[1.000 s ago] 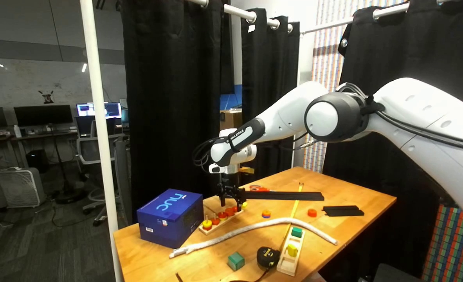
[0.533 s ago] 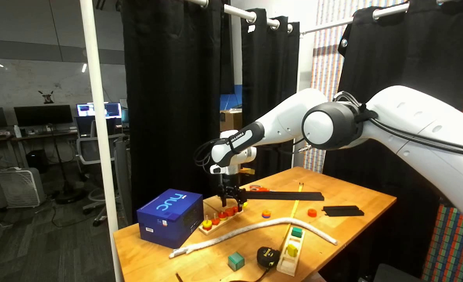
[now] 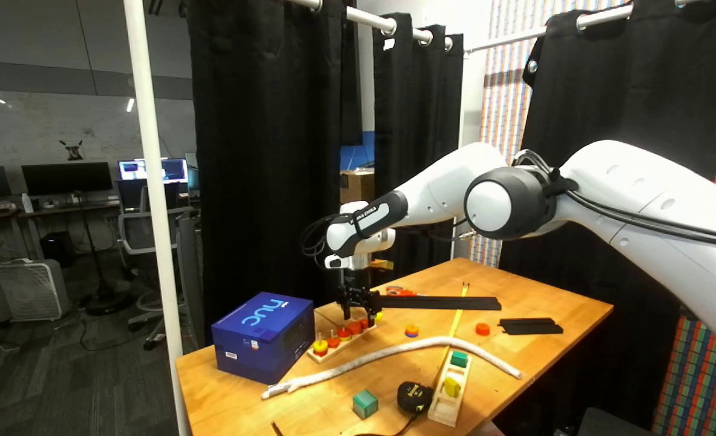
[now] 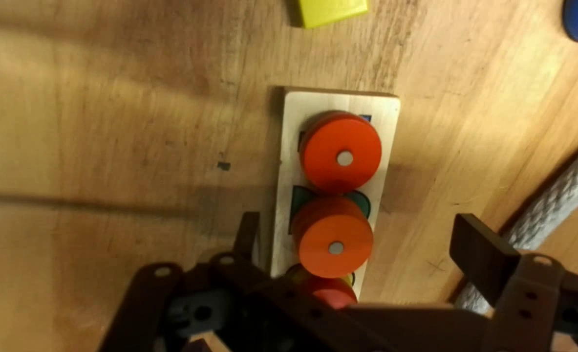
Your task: Pick an orange ring on the object and put it on the table
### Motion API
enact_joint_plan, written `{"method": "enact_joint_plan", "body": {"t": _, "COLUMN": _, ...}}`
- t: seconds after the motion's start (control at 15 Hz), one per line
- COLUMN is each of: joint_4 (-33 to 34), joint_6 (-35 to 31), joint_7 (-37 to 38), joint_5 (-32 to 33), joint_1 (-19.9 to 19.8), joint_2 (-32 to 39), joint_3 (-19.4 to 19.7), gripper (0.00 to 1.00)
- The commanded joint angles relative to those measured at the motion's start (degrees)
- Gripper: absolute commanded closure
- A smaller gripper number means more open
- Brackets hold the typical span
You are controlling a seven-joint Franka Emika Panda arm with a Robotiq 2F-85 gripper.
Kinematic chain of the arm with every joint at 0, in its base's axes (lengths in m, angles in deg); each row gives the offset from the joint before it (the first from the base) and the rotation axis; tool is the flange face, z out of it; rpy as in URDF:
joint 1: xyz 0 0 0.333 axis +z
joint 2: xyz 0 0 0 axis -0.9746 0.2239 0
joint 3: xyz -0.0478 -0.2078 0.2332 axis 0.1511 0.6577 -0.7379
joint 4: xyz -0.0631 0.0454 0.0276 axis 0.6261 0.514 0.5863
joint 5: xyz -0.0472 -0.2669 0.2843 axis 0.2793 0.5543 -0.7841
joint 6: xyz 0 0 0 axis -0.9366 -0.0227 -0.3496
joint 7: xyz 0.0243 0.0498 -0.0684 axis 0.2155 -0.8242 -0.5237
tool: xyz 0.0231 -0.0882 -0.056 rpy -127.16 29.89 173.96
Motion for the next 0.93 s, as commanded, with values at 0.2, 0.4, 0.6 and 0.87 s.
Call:
{"method": "enact_joint_plan", "body": {"t": 0.2, "joint_4": 6.1, "joint_6": 3.8, "joint_7": -1.2, "joint_5": -0.4, "joint_1": -0.3, "joint_2": 3.1, "joint_3": -0.4, "gripper": 0.51}}
{"method": "enact_joint_plan", "body": {"t": 0.4, "joint_4": 7.2, "joint_6": 4.5, "joint_7": -1.2, "joint_5": -0.4, "joint_1": -0.2, "joint_2": 3.8, "joint_3": -0.4, "gripper": 0.73}}
{"method": "enact_joint_plan", "body": {"t": 0.6, "joint_4": 8.0, "joint_6": 5.1, "joint_7": -1.1, "joint_5": -0.3, "joint_1": -0.1, "joint_2": 4.2, "joint_3": -0.3, "gripper": 0.82}}
{"method": "enact_joint_plan", "body": {"t": 0.87, "joint_4": 8.3, "joint_6": 5.8, "joint_7": -0.6, "joint_5": -0.2, "joint_1": 0.2, "joint_2": 3.8, "joint_3": -0.2, "gripper": 0.82}}
